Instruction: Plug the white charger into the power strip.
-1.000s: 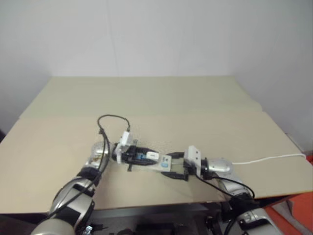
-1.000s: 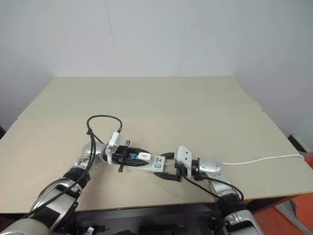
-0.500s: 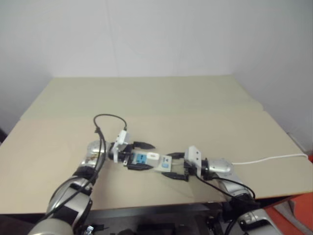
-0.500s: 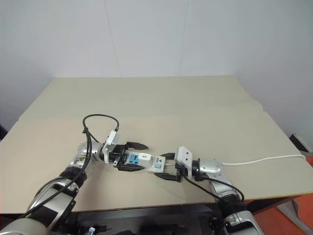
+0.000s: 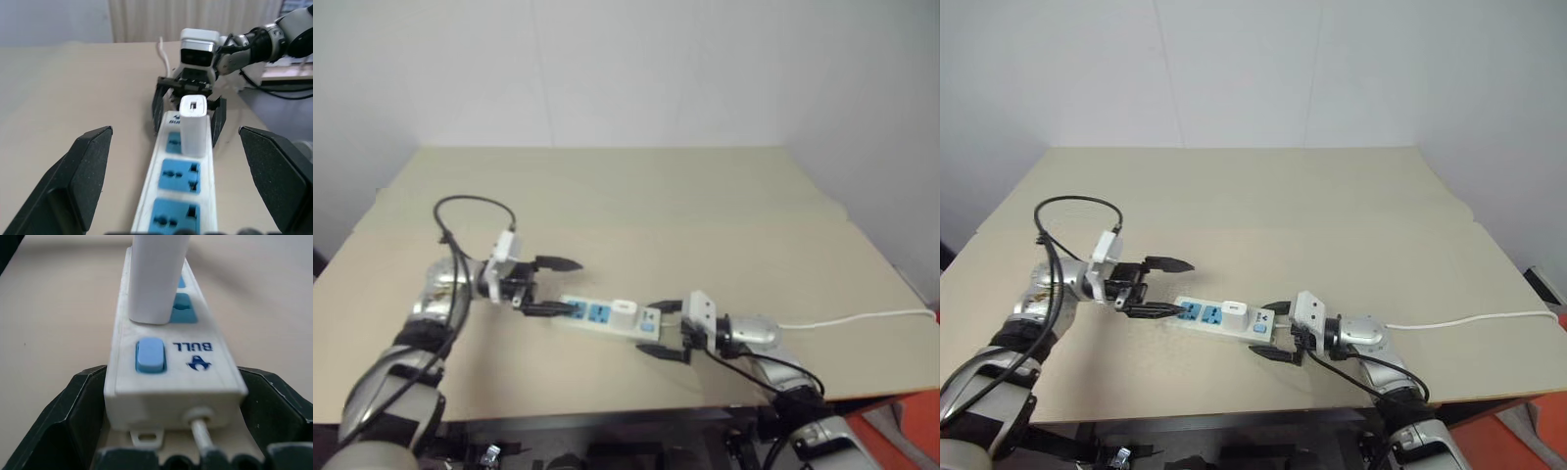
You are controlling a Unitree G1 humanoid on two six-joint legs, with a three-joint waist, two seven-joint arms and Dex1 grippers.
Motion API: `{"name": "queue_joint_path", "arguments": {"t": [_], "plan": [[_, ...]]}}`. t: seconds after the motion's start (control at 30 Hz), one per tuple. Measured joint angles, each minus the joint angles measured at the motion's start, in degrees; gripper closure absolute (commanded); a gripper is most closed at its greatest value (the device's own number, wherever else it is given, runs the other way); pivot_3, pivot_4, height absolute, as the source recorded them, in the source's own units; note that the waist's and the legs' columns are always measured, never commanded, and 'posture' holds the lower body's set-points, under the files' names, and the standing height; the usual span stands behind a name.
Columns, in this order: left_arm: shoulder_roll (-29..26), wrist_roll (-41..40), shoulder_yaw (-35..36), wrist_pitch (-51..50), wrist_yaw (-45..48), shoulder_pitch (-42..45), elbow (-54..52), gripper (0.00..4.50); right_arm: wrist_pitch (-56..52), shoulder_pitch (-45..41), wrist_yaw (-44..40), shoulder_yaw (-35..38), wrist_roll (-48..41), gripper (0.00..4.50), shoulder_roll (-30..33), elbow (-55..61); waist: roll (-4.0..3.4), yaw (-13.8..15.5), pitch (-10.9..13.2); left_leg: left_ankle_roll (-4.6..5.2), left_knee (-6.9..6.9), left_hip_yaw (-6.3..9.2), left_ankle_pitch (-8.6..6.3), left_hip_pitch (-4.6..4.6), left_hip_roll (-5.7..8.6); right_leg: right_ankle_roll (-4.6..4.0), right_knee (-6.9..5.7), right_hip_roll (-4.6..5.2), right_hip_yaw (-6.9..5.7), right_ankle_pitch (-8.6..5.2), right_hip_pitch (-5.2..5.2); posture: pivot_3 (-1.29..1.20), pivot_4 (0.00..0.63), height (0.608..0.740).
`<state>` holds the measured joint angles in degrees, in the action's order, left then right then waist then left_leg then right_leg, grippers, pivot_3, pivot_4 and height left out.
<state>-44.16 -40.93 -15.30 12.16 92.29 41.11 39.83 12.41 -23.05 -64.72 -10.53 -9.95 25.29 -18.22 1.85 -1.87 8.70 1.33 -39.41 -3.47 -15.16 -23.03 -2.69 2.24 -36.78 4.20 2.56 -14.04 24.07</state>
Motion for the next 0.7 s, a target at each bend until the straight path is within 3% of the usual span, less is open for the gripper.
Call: {"name": "queue_joint_path", "arguments": {"t": [0.27, 0.37, 0.7], "plan": [[-11.19, -2.2, 8.63, -2.77, 0.01, -13.2, -9.27, 0.0, -1.72, 6.45, -8.52, 10.56, -7.67, 0.02, 19.42, 12.14, -0.06, 1.06, 0.36, -0.01, -0.13, -0.11, 0.01, -0.19, -0.04, 0.0, 0.0, 0.06, -0.09, 0.0, 0.14, 0.0, 0.15, 0.74], [-13.15, -2.4, 12.25, -3.86, 0.04, -16.86, -11.17, 0.0, -2.09, 8.35, -10.48, 13.75, -9.52, 0.02, 23.48, 13.58, -0.06, 1.18, 0.37, -0.02, -0.16, -0.16, 0.01, -0.14, -0.05, -0.02, -0.04, 0.06, -0.1, 0.01, 0.1, 0.0, 0.15, 0.74], [-12.63, -1.71, 17.97, -7.2, 0.05, -19.73, -15.33, 0.0, -4.27, 10.66, -11.07, 16.18, -11.71, 0.02, 26.06, 16.61, -0.06, 1.32, 0.37, -0.01, -0.25, -0.19, 0.01, -0.24, -0.04, -0.02, -0.03, 0.05, -0.12, 0.01, 0.13, 0.0, 0.15, 0.74]]}}
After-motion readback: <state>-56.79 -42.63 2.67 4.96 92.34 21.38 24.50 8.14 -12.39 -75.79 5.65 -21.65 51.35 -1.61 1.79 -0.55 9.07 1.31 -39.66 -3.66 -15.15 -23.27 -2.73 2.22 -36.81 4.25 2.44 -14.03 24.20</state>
